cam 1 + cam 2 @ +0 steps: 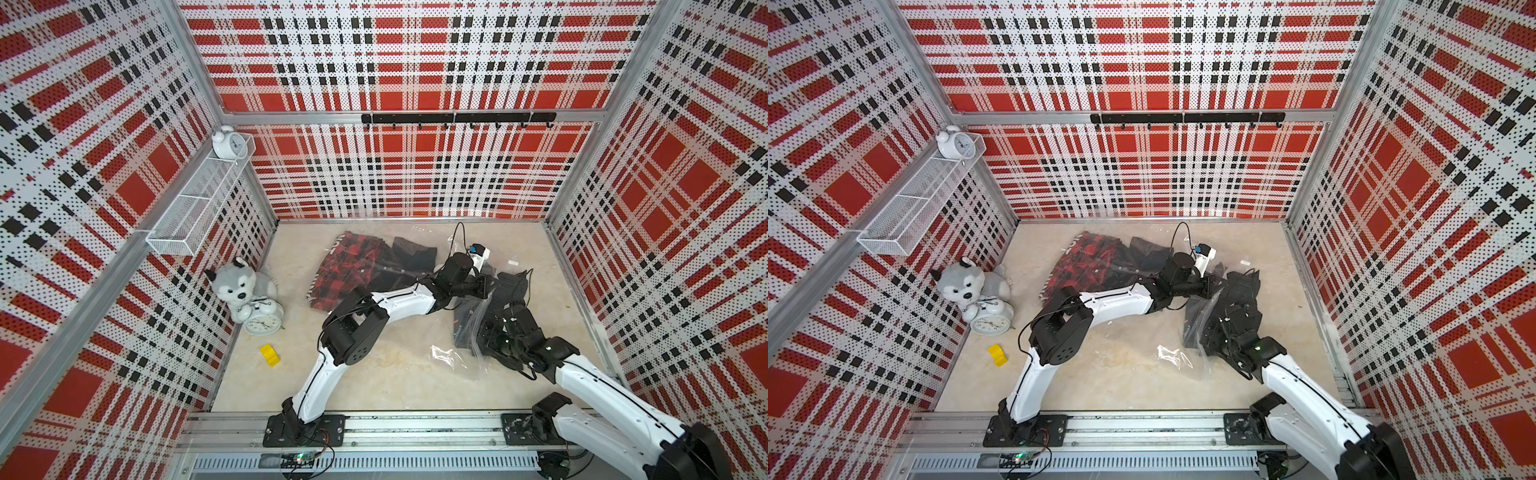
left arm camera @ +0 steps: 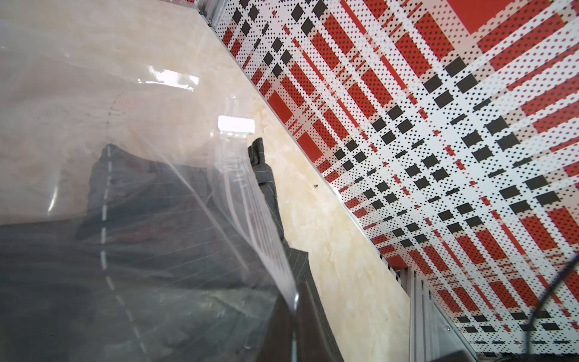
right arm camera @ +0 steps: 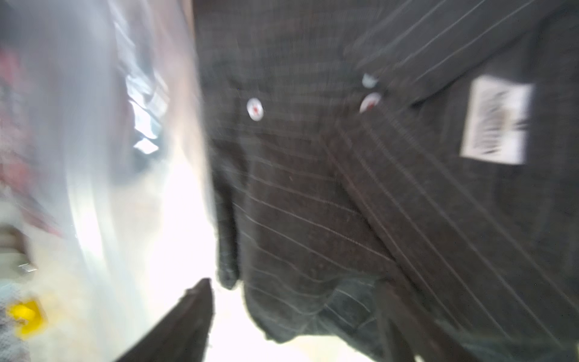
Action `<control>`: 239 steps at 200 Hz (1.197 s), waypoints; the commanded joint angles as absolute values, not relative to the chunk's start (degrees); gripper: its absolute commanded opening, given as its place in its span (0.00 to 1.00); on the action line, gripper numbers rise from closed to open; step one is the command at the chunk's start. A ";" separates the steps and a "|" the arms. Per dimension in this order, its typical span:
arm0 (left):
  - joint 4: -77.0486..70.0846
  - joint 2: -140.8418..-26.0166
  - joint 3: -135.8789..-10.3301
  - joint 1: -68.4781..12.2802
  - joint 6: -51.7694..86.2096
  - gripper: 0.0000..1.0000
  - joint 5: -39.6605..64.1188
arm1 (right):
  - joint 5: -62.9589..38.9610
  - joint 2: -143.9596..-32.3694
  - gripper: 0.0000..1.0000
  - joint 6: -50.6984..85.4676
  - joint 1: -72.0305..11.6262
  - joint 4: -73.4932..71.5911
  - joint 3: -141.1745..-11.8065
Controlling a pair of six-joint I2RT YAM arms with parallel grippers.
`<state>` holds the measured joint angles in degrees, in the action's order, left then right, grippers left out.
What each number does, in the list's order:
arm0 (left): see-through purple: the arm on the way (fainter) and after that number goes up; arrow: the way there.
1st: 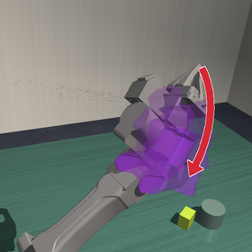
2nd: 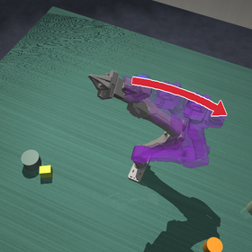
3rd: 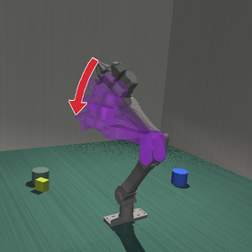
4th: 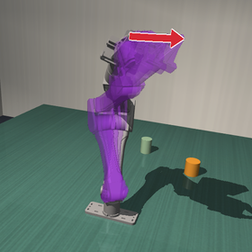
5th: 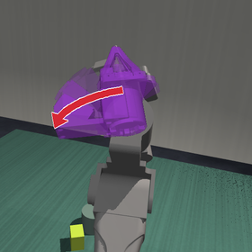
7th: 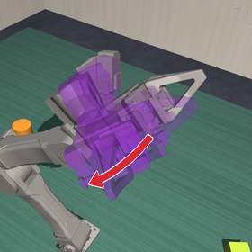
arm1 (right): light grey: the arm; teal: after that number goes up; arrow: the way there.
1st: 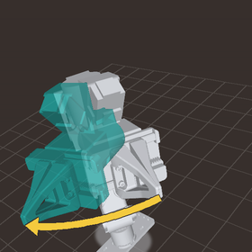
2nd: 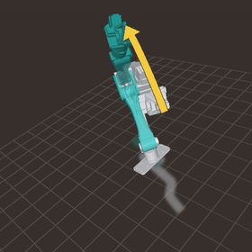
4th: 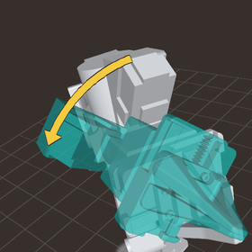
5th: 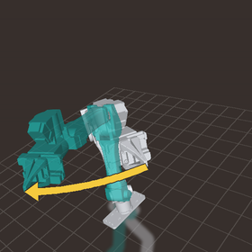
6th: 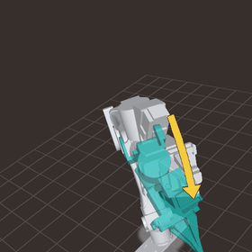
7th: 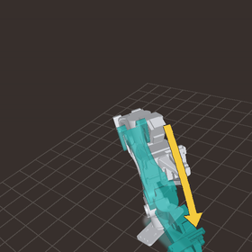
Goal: Place the folded shirt into the vacuum bag
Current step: Place the shirt in the vacuum bag.
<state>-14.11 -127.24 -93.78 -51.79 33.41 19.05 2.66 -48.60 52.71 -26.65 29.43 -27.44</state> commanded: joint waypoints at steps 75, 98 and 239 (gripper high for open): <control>-15.12 -126.80 -95.11 -53.74 33.65 0.00 19.40 | -0.88 -43.25 0.99 43.65 -3.02 32.17 -26.96; -15.03 -127.34 -95.25 -53.99 33.67 0.00 19.45 | -4.74 -44.18 1.00 43.35 2.45 28.72 -24.81; -14.32 -128.17 -96.04 -54.98 33.91 0.00 19.25 | -24.52 -53.11 0.22 44.45 5.69 5.56 -15.31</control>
